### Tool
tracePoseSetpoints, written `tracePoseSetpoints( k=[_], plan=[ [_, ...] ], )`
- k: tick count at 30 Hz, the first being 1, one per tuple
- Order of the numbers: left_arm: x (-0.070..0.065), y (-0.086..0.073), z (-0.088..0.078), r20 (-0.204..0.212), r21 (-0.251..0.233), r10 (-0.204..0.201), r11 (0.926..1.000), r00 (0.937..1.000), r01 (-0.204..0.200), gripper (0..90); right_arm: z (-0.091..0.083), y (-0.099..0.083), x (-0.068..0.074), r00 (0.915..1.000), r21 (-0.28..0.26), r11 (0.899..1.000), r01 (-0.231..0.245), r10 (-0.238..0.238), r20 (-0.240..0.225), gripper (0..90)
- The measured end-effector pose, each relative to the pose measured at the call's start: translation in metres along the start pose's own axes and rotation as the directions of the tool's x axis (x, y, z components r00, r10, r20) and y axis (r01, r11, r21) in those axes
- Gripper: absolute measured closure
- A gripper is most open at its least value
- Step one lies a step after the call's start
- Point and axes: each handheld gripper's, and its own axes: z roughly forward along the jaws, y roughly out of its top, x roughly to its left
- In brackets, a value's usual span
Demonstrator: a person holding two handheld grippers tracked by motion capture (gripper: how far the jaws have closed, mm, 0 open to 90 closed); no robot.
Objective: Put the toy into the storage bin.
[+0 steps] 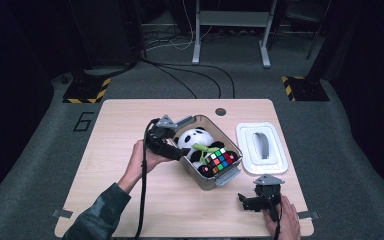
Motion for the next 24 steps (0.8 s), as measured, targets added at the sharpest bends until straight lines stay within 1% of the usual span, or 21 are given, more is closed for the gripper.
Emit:
tracePoseSetpoints(
  k=[2, 3, 4, 5, 6, 7, 8, 9, 11, 12, 14, 16, 17, 18, 19, 20, 22, 23, 24],
  plan=[
    [0.008, -0.01, -0.007, -0.02, -0.006, -0.015, 0.9999, 0.9997, 0.015, 15.0, 0.0, 0.0, 0.0, 1.0, -0.001, 1.0, -0.001, 0.001, 0.001, 0.0],
    [0.012, -0.015, -0.009, -0.027, -0.011, -0.031, 0.9995, 0.9991, 0.031, 14.7, 0.0, 0.0, 0.0, 1.0, 0.0, 1.0, 0.0, 0.0, 0.0, 0.0],
    [0.012, -0.015, -0.009, -0.027, -0.011, -0.031, 0.9995, 0.9991, 0.031, 14.1, 0.0, 0.0, 0.0, 1.0, 0.0, 1.0, -0.001, 0.001, 0.001, 0.0],
    [0.021, -0.025, -0.014, -0.039, -0.011, -0.041, 0.9991, 0.9984, 0.041, 13.7, 0.0, 0.0, 0.0, 1.0, 0.0, 1.0, -0.001, 0.001, 0.001, 0.0],
    [0.025, -0.031, -0.016, -0.044, -0.009, -0.052, 0.9986, 0.9977, 0.051, 13.6, 0.0, 0.0, 0.0, 1.0, 0.0, 1.0, -0.001, 0.001, 0.001, 0.0],
    [0.025, -0.031, -0.016, -0.044, -0.009, -0.052, 0.9986, 0.9977, 0.051, 13.1, 0.0, 0.0, 0.0, 1.0, 0.0, 1.0, -0.001, 0.001, 0.001, 0.0],
    [0.032, -0.042, -0.019, -0.061, 0.001, -0.058, 0.9983, 0.9965, 0.058, 12.5, 0.0, 0.0, 0.0, 1.0, 0.0, 1.0, 0.0, 0.0, 0.0, 0.0],
    [0.035, -0.048, -0.019, -0.074, 0.006, -0.059, 0.9982, 0.9955, 0.059, 12.0, 0.0, 0.0, 0.0, 1.0, 0.001, 1.0, 0.001, -0.001, 0.0, 0.0],
    [0.042, -0.06, -0.021, -0.082, 0.023, -0.073, 0.9969, 0.994, 0.075, 10.9, 0.0, 0.0, 0.0, 1.0, 0.001, 1.0, 0.0, 0.0, 0.001, 0.0],
    [0.046, -0.066, -0.022, -0.089, 0.024, -0.082, 0.9961, 0.9927, 0.085, 10.3, 0.0, 0.0, 0.0, 1.0, 0.001, 1.0, 0.0, 0.0, 0.0, 0.0],
    [0.054, -0.079, -0.024, -0.089, 0.017, -0.114, 0.9931, 0.9894, 0.116, 9.0, 0.0, 0.0, 0.0, 1.0, 0.001, 1.0, -0.001, 0.001, 0.0, 0.0],
    [0.062, -0.092, -0.025, -0.094, 0.016, -0.145, 0.9889, 0.9849, 0.148, 7.9, 0.0, 0.0, 0.0, 1.0, 0.001, 1.0, 0.001, -0.001, 0.0, 0.0],
    [0.065, -0.098, -0.025, -0.096, -0.001, -0.175, 0.9845, 0.98, 0.175, 7.1, 0.0, 0.0, 0.0, 1.0, 0.0, 1.0, 0.0, 0.0, 0.0, 0.0],
    [0.07, -0.105, -0.025, -0.098, 0.001, -0.189, 0.9817, 0.977, 0.19, 6.4, 0.0, 0.0, 0.0, 1.0, 0.001, 1.0, 0.001, -0.001, 0.0, 0.0],
    [0.07, -0.105, -0.025, -0.098, 0.001, -0.189, 0.9817, 0.977, 0.19, 6.1, 0.0, 0.0, 0.0, 1.0, 0.001, 1.0, 0.001, -0.001, 0.0, 0.0],
    [0.079, -0.119, -0.024, -0.114, -0.001, -0.227, 0.9736, 0.9673, 0.228, 6.1, 0.0, 0.0, 0.0, 1.0, 0.001, 1.0, 0.0, 0.0, 0.0, 0.0],
    [0.087, -0.134, -0.022, -0.129, -0.003, -0.274, 0.9611, 0.953, 0.276, 6.0, 0.0, 0.0, 0.0, 1.0, 0.001, 1.0, 0.0, 0.0, 0.0, 0.0],
    [0.092, -0.142, -0.02, -0.138, 0.006, -0.284, 0.9577, 0.9487, 0.288, 5.7, 0.0, 0.0, 0.0, 1.0, 0.001, 1.0, 0.001, -0.001, 0.0, 0.0],
    [0.096, -0.15, -0.018, -0.141, 0.009, -0.305, 0.9508, 0.9418, 0.31, 5.4, 0.0, 0.0, 0.0, 1.0, 0.001, 1.0, 0.0, 0.0, 0.0, 0.0]
  ],
)
